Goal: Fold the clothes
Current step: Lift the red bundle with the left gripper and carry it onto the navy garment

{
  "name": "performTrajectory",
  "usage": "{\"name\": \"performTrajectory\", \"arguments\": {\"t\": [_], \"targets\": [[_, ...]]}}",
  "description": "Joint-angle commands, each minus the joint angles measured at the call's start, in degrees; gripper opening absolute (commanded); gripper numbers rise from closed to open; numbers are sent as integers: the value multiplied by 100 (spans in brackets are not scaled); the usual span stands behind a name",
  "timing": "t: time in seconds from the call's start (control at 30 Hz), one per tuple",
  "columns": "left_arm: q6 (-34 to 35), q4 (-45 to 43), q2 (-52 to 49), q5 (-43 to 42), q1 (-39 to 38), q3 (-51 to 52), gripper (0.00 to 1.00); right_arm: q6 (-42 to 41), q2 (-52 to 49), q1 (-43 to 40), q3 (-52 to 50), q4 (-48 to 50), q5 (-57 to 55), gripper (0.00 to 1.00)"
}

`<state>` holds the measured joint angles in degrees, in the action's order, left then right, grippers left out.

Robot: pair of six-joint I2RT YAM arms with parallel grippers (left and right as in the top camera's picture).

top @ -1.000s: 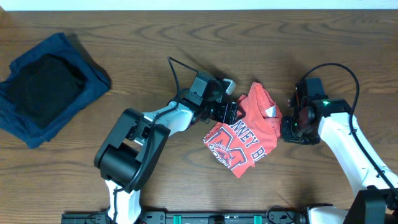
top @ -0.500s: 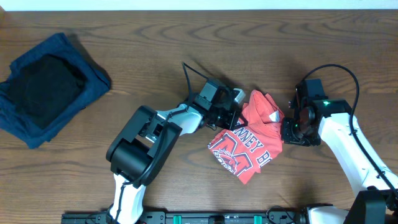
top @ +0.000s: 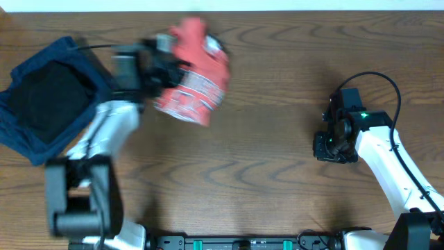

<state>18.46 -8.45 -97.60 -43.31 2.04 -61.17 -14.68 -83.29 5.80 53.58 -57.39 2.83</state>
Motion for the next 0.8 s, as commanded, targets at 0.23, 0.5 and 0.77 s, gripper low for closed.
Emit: {"name": "performTrajectory", "arguments": {"t": [0.23, 0.5, 0.77], "targets": [[435, -116, 625, 46, 2389, -411, 6, -74, 96, -55, 74, 9, -131, 25], [584, -796, 625, 72, 3237, -494, 6, -74, 94, -55, 74, 0, -133, 25], [393, -824, 474, 1250, 3528, -494, 6, -74, 94, -55, 74, -22, -131, 26]]}}
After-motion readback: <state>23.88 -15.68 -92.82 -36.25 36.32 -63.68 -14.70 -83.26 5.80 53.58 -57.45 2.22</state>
